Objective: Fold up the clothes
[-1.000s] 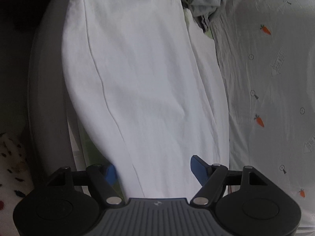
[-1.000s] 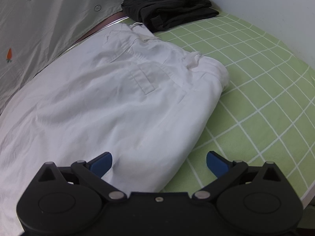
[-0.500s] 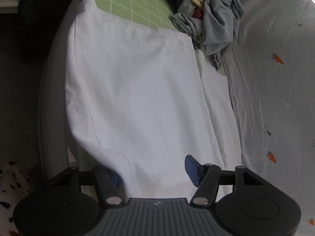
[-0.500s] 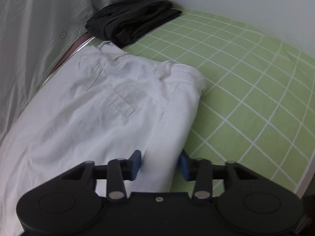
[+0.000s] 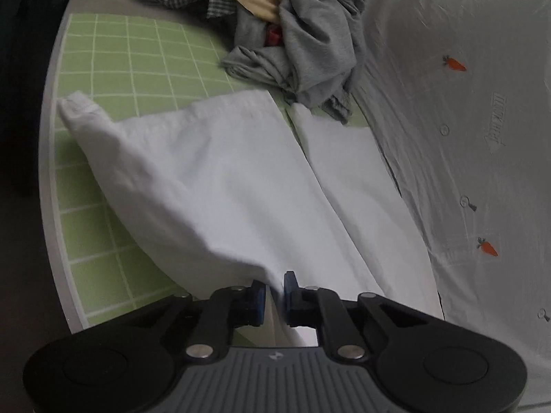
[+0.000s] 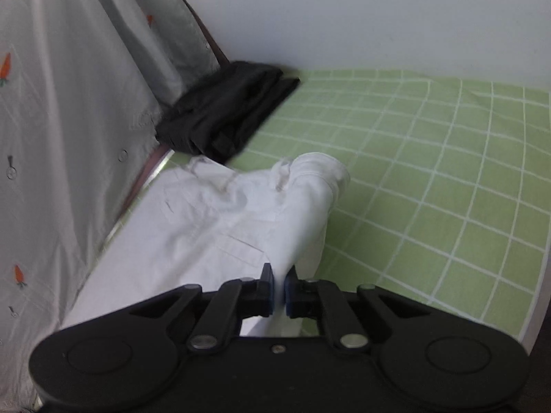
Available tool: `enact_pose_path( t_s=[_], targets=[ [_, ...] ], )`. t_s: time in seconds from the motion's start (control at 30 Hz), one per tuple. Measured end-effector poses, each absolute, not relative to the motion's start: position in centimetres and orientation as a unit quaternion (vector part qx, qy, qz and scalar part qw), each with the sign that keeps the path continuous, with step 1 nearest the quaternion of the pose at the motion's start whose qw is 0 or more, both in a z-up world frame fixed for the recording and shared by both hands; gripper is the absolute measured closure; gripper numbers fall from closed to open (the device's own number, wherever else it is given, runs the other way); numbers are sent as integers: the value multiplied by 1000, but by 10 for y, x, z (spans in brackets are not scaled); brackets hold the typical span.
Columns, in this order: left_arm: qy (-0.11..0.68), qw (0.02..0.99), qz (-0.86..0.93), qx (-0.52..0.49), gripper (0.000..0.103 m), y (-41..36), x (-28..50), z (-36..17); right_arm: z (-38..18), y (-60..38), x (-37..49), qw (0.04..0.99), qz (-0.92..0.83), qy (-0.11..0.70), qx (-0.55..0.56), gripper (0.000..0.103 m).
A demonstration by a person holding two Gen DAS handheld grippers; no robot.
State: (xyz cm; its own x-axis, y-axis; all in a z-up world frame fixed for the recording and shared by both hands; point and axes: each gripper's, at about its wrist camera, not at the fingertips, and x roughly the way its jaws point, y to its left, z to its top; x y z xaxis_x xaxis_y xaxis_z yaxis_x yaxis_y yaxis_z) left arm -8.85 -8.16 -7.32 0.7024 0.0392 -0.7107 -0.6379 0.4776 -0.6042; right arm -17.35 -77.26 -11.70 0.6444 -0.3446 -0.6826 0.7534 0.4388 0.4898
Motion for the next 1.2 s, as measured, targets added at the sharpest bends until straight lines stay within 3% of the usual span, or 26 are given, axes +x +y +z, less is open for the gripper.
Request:
enact_pose_path(
  t_s=[0.2, 0.5, 0.63, 0.7, 0.73, 0.77, 0.83, 1.2],
  targets=[
    [356, 759, 228, -495, 85, -62, -101, -104, -121, -764, -161, 805, -361, 273, 384, 97],
    [355, 741, 223, -524, 60, -53, -109, -113, -132, -763, -156, 792, -374, 299, 379, 94],
    [349, 729, 226, -544, 57, -47, -110, -119, -136, -763, -152, 784, -371, 316, 385, 73],
    [342, 723, 239, -550, 63, -45, -110, -120, -140, -762, -151, 781, -364, 327, 387, 70],
    [338, 721, 246, -553, 86, -43, -110, -120, -141, -762, -150, 781, -362, 332, 386, 72],
    [337, 721, 250, -552, 97, -42, -109, -120, -141, -761, -151, 783, -362, 329, 385, 83],
    [323, 734, 241, -547, 99, -41, -108, -110, -140, -760, -156, 786, -366, 311, 389, 96],
    [252, 873, 167, -383, 100, -77, -30, 0, -75, -751, -140, 842, -350, 215, 348, 98]
  ],
)
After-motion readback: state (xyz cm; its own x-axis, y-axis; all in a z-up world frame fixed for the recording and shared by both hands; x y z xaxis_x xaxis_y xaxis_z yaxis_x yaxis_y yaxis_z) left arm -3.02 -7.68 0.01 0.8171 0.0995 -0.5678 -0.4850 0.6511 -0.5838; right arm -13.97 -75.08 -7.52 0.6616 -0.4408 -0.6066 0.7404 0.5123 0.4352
